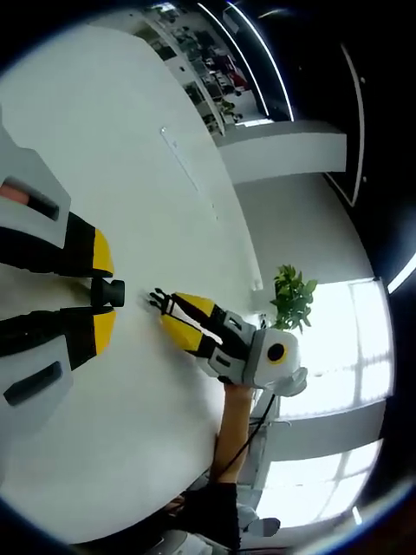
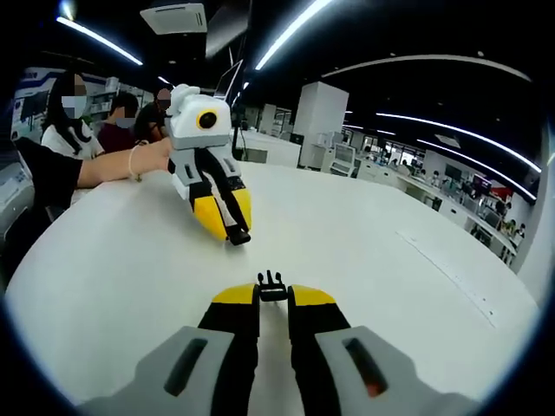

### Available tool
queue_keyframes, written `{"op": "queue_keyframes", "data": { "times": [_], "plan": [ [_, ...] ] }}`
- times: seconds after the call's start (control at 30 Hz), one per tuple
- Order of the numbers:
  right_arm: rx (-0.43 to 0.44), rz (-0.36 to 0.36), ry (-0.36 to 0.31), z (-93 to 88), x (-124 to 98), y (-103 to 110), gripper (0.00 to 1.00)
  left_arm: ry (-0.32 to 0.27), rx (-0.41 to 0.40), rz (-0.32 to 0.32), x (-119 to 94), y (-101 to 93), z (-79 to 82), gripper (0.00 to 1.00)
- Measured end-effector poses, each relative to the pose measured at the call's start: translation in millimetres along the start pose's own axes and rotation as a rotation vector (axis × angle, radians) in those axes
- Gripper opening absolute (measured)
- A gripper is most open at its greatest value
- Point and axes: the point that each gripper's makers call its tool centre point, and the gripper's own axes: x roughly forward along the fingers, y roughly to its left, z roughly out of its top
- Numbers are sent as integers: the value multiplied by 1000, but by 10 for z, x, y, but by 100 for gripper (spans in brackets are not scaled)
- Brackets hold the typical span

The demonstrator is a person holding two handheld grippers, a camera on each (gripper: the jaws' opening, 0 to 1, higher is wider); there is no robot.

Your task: Snap the two parts of the plastic buckle together until the buckle closes and remains connected.

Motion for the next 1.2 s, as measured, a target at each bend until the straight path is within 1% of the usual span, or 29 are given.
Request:
{"op": "queue_keyframes", "data": {
  "times": [0.27, 0.7, 0.97, 1.2],
  "plan": [
    [-19, 29, 12, -12, 32, 79, 13, 10, 10, -12, 18, -27, -17, 13],
    [-40, 65, 2, 34, 58, 187, 13, 25, 25, -32, 48, -88, -47, 13],
    [-57, 88, -9, 90, 87, 277, 13, 22, 29, -41, 51, -110, -39, 13],
    [-67, 101, 0, 76, 109, 328, 13, 29, 41, -52, 67, -156, -61, 13]
  ]
}}
